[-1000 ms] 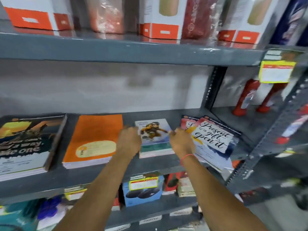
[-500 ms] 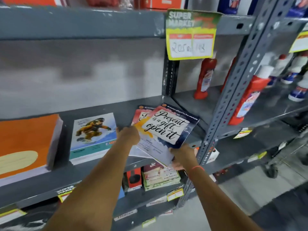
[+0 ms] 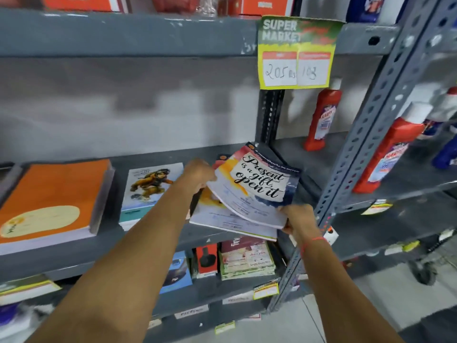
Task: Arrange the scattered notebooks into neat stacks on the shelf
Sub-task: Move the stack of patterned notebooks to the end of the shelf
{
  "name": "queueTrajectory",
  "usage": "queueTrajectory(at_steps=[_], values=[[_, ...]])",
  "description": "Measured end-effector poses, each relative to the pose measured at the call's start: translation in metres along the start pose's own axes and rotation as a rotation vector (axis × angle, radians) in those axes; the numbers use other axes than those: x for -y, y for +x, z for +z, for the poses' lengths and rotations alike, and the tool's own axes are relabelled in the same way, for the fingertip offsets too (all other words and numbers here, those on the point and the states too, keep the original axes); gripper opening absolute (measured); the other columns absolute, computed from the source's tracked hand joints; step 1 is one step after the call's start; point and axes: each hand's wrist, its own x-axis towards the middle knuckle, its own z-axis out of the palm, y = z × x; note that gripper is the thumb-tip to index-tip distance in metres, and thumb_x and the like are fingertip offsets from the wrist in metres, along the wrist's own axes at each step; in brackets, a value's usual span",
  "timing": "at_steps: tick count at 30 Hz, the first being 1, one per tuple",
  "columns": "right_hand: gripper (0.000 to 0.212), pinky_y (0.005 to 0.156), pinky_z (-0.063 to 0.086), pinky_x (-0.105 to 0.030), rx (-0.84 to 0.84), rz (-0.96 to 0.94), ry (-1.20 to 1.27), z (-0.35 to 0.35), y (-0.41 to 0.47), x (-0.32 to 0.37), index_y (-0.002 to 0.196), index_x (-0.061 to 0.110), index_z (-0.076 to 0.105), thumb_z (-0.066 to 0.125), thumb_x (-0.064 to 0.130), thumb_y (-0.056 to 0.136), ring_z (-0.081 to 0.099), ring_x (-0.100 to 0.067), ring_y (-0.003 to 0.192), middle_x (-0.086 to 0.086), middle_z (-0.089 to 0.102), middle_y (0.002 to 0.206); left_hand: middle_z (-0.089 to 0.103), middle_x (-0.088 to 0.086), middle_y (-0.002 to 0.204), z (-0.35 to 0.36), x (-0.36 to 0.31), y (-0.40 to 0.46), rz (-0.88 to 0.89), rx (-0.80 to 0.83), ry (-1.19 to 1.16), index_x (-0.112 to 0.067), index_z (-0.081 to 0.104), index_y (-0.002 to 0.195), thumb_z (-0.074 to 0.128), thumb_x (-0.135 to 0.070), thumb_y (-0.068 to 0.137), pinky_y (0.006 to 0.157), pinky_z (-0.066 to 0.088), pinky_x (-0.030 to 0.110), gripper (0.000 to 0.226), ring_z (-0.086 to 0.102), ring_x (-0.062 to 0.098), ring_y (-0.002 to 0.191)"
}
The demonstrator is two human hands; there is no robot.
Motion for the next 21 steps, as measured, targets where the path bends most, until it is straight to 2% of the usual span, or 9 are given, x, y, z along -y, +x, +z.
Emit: queueTrajectory(at_steps=[3, 5, 7, 11, 14, 15, 17, 19, 21], values=[[0.026, 0.057, 0.045, -0.032, 0.025, -0.088, -0.07, 0.012, -0.011, 0.015, 0.058, 0.013, 0.047, 0.06, 0.004, 0.079, 0.049, -0.02, 0.056, -0.008, 0.05, 0.063, 0.053, 0.016, 0.089, -0.025, 0.001, -0.017, 0.008, -0.055, -0.146, -0.01, 0.048, 0.058, 0.061, 0.009, 0.078, 0.064, 0.041, 0.03, 0.03, 0.052, 0.022, 0.083], [0.037, 0.06, 0.04, -0.033, 0.021, -0.152, -0.034, 0.032, -0.023, 0.023, 0.05, 0.012, 0.041, 0.062, -0.004, 0.076, 0.043, -0.019, 0.058, -0.008, 0.044, 0.056, 0.053, 0.016, 0.079, -0.052, 0.009, -0.031, 0.017, -0.081, -0.193, -0.011, 0.048, 0.056, 0.059, 0.011, 0.078, 0.055, 0.043, 0.022, 0.033, 0.055, 0.019, 0.066], [0.038, 0.058, 0.04, -0.03, 0.06, -0.201, 0.005, 0.054, -0.037, 0.03, 0.049, 0.011, 0.042, 0.062, -0.007, 0.075, 0.043, -0.019, 0.054, -0.007, 0.044, 0.056, 0.051, 0.014, 0.069, -0.082, 0.021, -0.045, 0.034, -0.091, -0.23, -0.011, 0.05, 0.057, 0.058, 0.012, 0.078, 0.043, 0.038, 0.015, 0.032, 0.052, 0.02, 0.054], [0.031, 0.039, 0.043, -0.02, 0.218, -0.258, -0.019, 0.126, -0.087, 0.041, 0.059, 0.014, 0.044, 0.062, 0.001, 0.08, 0.049, -0.022, 0.055, -0.01, 0.049, 0.061, 0.052, 0.003, 0.068, -0.168, 0.064, -0.074, -0.008, -0.18, -0.339, -0.013, 0.052, 0.066, 0.059, 0.01, 0.078, 0.049, 0.04, 0.017, 0.027, 0.05, 0.013, 0.064], [0.028, 0.028, 0.037, -0.011, 0.295, -0.343, -0.065, 0.198, -0.128, 0.042, 0.059, 0.013, 0.047, 0.062, 0.002, 0.08, 0.046, -0.022, 0.054, -0.011, 0.049, 0.067, 0.052, 0.002, 0.069, -0.243, 0.108, -0.097, -0.041, -0.246, -0.412, -0.013, 0.052, 0.067, 0.06, 0.008, 0.079, 0.043, 0.044, 0.014, 0.026, 0.05, 0.01, 0.062], [0.026, 0.031, 0.039, -0.012, 0.327, -0.366, -0.091, 0.229, -0.144, 0.039, 0.06, 0.011, 0.049, 0.063, 0.002, 0.08, 0.046, -0.022, 0.054, -0.011, 0.05, 0.068, 0.054, 0.002, 0.069, -0.274, 0.127, -0.106, -0.045, -0.284, -0.43, -0.012, 0.052, 0.067, 0.06, 0.008, 0.079, 0.042, 0.043, 0.014, 0.025, 0.05, 0.01, 0.061], [0.015, 0.046, 0.044, -0.02, 0.375, -0.42, -0.153, 0.278, -0.177, 0.035, 0.067, 0.009, 0.055, 0.063, 0.006, 0.079, 0.052, -0.022, 0.063, -0.013, 0.054, 0.073, 0.06, -0.001, 0.066, -0.322, 0.157, -0.119, -0.038, -0.325, -0.445, -0.01, 0.057, 0.073, 0.059, 0.01, 0.08, 0.04, 0.04, 0.014, 0.02, 0.054, 0.009, 0.056], [0.02, 0.051, 0.038, -0.022, 0.436, -0.503, -0.249, 0.343, -0.217, 0.024, 0.062, 0.012, 0.052, 0.063, 0.008, 0.078, 0.049, -0.02, 0.067, -0.011, 0.053, 0.07, 0.064, -0.006, 0.081, -0.384, 0.194, -0.137, -0.042, -0.365, -0.452, -0.004, 0.064, 0.094, 0.055, 0.011, 0.082, 0.035, 0.037, 0.011, 0.021, 0.057, 0.004, 0.058], [0.017, 0.054, 0.039, -0.025, 0.483, -0.547, -0.29, 0.375, -0.238, 0.018, 0.062, 0.008, 0.055, 0.062, 0.008, 0.078, 0.048, -0.018, 0.069, -0.011, 0.054, 0.07, 0.058, -0.003, 0.091, -0.416, 0.214, -0.145, -0.092, -0.458, -0.434, -0.006, 0.066, 0.092, 0.059, 0.008, 0.08, 0.031, 0.033, 0.006, 0.02, 0.057, -0.001, 0.051]])
